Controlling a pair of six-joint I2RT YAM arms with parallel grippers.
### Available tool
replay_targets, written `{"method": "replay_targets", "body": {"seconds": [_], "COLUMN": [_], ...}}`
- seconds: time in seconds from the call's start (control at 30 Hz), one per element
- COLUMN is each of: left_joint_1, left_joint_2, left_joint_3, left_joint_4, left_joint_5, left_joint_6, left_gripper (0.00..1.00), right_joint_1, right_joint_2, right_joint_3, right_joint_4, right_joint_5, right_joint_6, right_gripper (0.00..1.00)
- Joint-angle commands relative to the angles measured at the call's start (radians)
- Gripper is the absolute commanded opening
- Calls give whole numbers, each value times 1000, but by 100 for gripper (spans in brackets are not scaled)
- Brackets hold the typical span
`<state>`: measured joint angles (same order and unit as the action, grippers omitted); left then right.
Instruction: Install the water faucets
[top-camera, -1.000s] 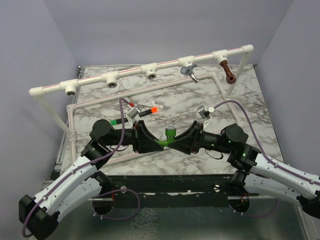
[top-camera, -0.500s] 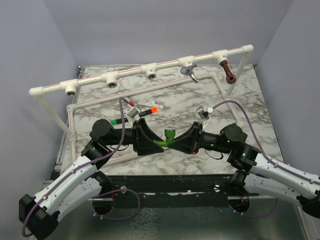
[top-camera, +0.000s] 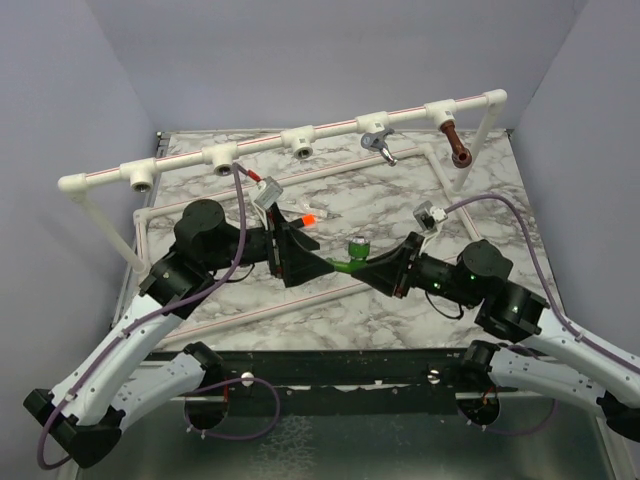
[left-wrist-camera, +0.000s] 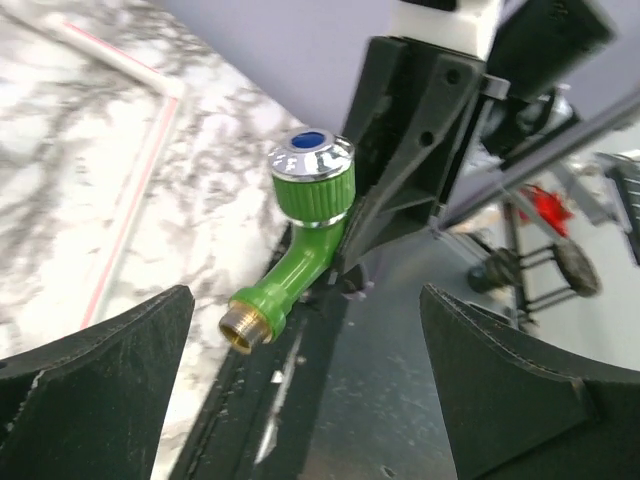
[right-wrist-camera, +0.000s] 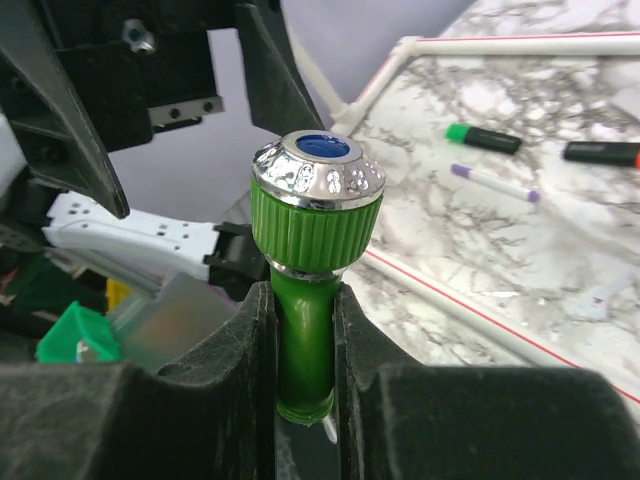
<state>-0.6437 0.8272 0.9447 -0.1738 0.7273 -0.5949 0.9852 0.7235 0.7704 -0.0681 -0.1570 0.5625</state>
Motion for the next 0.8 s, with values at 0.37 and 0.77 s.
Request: {"method": "replay_targets", "body": {"seconds": [0.37,0.77], "left_joint_1": [-4,-4], "left_joint_2": [108,136], "left_joint_3": [547,692], "left_joint_4": [-598,-651], "left_joint_5": [-815,-1126], "left_joint_6": [356,454], "left_gripper": [97,97], "right_joint_1": [-2,-2], "right_joint_2": [161,512], "right_joint_3": [183,529], "right_joint_4": [-285,-360], "right_joint_5": [404,536], "right_joint_6": [-265,-458], "right_gripper": [0,0]}}
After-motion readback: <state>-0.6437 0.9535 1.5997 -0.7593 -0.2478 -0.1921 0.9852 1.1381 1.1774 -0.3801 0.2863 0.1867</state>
